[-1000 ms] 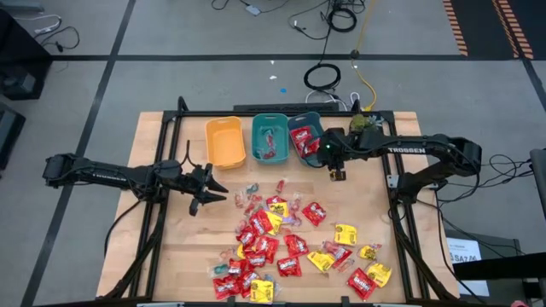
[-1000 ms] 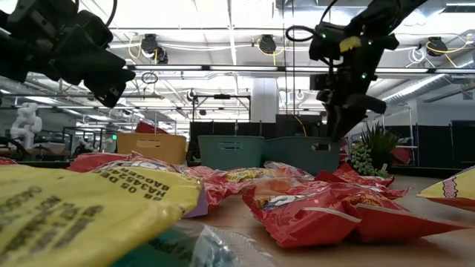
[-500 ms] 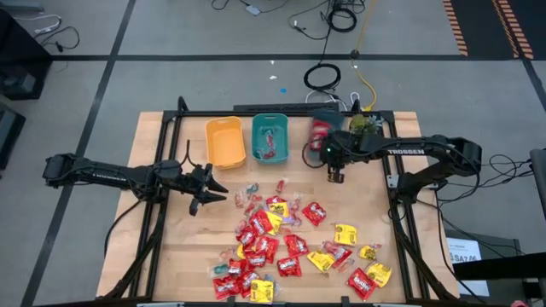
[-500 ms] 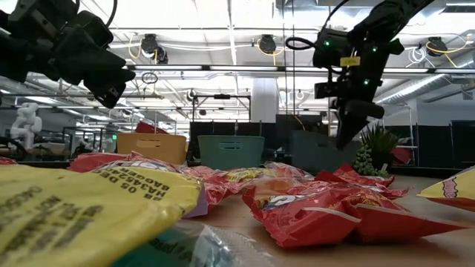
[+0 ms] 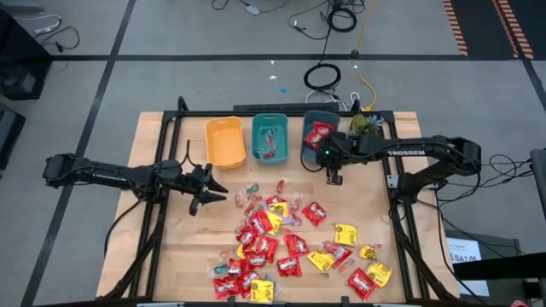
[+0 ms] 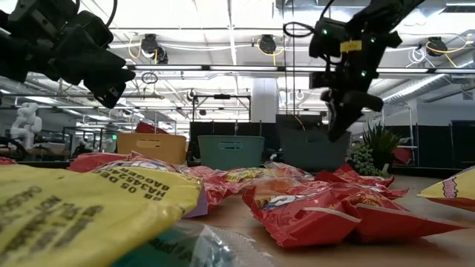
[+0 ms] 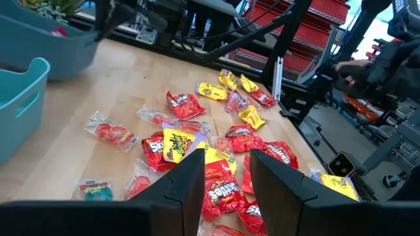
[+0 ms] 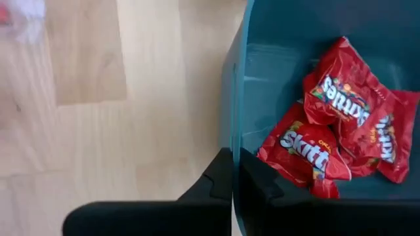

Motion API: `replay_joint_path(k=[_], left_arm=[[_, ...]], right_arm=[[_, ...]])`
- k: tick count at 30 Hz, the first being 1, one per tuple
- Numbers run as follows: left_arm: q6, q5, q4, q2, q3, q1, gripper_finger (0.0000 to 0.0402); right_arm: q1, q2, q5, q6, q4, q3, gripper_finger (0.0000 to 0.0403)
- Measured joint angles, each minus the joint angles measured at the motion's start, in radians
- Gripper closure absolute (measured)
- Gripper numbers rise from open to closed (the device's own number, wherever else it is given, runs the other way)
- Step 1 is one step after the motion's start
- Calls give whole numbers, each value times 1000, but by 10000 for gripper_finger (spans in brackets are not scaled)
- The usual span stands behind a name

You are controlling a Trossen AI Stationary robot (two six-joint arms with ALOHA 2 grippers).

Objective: Sort candy
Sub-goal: Adjust the blue bin

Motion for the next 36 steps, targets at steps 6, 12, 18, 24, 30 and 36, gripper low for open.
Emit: replay_joint_path(k=[6, 12, 18, 24, 30, 36], left_arm=[[0, 0, 2, 0, 0, 0, 272], [-23, 0, 8, 0, 0, 0, 272], [-23, 0, 8, 0, 0, 0, 272], [-23, 0, 8, 0, 0, 0, 272], [-24, 0, 8, 0, 0, 0, 272], [-24, 0, 8, 0, 0, 0, 272]], right_arm=[[-29, 0, 28, -77, -33, 45, 402], [-38, 0, -25, -124, -85, 45, 402], [-50, 0, -25, -141, -83, 45, 402], [-57, -1, -29, -145, -84, 45, 403], [-56, -1, -28, -145, -82, 45, 398], [-57, -1, -46, -145, -46, 45, 385]])
